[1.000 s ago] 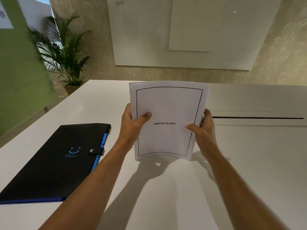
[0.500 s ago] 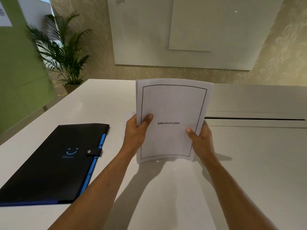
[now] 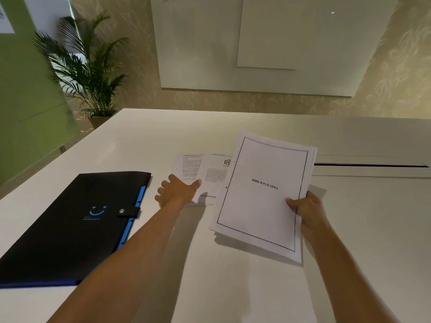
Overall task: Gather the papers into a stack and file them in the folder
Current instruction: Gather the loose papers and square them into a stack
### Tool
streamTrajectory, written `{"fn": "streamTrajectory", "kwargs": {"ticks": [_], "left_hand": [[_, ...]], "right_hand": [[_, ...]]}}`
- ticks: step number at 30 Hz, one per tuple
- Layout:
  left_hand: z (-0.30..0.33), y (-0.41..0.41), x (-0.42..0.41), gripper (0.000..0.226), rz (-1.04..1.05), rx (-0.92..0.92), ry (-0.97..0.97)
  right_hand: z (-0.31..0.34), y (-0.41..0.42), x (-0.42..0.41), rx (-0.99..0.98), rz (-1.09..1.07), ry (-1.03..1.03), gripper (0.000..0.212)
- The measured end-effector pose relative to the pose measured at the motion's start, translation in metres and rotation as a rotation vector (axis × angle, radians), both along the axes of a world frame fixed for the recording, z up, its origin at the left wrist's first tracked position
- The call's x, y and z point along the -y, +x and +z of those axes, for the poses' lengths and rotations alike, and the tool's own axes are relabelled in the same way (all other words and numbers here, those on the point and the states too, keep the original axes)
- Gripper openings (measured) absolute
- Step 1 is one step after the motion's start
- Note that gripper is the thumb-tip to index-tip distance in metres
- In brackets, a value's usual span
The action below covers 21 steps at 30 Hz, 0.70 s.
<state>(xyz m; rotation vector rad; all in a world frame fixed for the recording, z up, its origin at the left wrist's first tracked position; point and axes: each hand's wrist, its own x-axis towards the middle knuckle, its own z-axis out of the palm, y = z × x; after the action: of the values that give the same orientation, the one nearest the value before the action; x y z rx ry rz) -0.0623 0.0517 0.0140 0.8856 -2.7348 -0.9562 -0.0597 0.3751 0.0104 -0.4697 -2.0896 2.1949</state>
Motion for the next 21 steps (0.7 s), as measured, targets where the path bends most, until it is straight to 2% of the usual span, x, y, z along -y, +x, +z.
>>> {"fn": "streamTrajectory", "kwargs": {"ticks": [5, 10, 17, 21], "left_hand": [[-0.006, -0.016, -0.007, 0.099, -0.003, 0.058, -0.103], [-0.006, -0.025, -0.005, 0.111, -0.017, 0.101, -0.133], [-0.003, -0.034, 0.013, 0.151, -0.047, 0.064, -0.004], [-0.003, -0.037, 0.019, 0.151, -0.033, 0.042, 0.144]], "right_hand": [[-0.026, -0.004, -0.002, 0.171, -0.009, 0.088, 0.030], [-0.036, 0.001, 0.001, 0.185, -0.003, 0.247, 0.025], [-0.037, 0.007, 0.005, 0.128, 0.030, 0.412, 0.023], [-0.036, 0.006, 0.005, 0.122, 0.048, 0.436, 0.022]]}}
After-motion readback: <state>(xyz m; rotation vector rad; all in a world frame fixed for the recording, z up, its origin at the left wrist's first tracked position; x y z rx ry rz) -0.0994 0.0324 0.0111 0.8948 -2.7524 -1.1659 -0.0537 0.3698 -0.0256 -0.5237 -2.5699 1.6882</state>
